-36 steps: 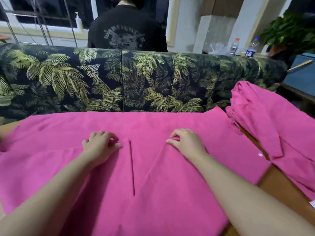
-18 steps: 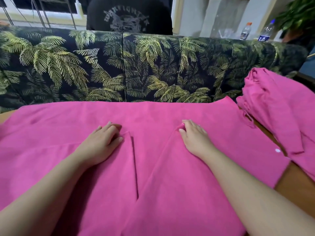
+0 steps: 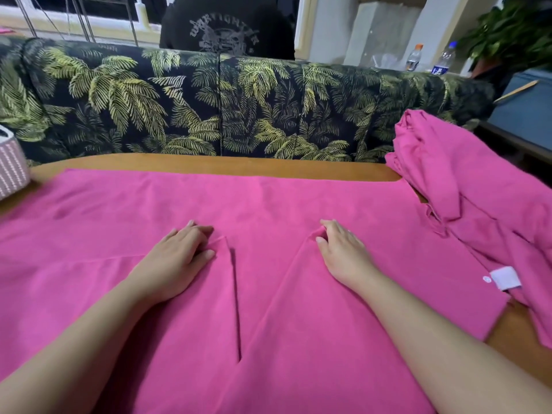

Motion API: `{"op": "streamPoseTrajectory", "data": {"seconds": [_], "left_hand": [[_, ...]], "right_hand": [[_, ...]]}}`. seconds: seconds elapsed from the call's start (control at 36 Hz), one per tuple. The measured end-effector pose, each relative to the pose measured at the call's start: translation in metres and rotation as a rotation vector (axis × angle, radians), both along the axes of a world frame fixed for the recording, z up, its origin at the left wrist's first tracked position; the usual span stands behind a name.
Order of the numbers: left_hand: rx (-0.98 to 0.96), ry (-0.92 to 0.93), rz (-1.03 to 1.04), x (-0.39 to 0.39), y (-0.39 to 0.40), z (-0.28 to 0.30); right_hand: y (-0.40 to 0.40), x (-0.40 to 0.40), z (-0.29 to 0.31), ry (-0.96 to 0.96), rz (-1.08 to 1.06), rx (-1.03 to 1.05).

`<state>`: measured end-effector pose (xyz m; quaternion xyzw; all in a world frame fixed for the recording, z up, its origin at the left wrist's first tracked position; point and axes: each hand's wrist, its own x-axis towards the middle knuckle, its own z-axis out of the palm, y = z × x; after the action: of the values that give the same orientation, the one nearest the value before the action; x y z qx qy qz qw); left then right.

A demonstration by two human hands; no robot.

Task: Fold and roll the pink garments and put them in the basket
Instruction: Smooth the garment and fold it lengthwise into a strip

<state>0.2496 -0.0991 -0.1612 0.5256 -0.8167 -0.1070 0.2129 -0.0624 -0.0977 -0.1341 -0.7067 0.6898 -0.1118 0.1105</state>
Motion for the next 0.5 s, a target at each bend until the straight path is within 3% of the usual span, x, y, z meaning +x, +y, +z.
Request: {"op": "streamPoseTrajectory", "data": {"seconds": [0.36, 0.5], "left_hand": [[0.026, 0.014, 0.012, -0.004, 0.086, 0.003], [0.059, 0.217, 0.027, -0.009, 0.092, 0.016]], "right_hand": [[0.074, -0.007, -0.004, -0.004, 0.008, -0.007], [0.077, -0.006, -0.001, -0.012, 0.012, -0.026]]}}
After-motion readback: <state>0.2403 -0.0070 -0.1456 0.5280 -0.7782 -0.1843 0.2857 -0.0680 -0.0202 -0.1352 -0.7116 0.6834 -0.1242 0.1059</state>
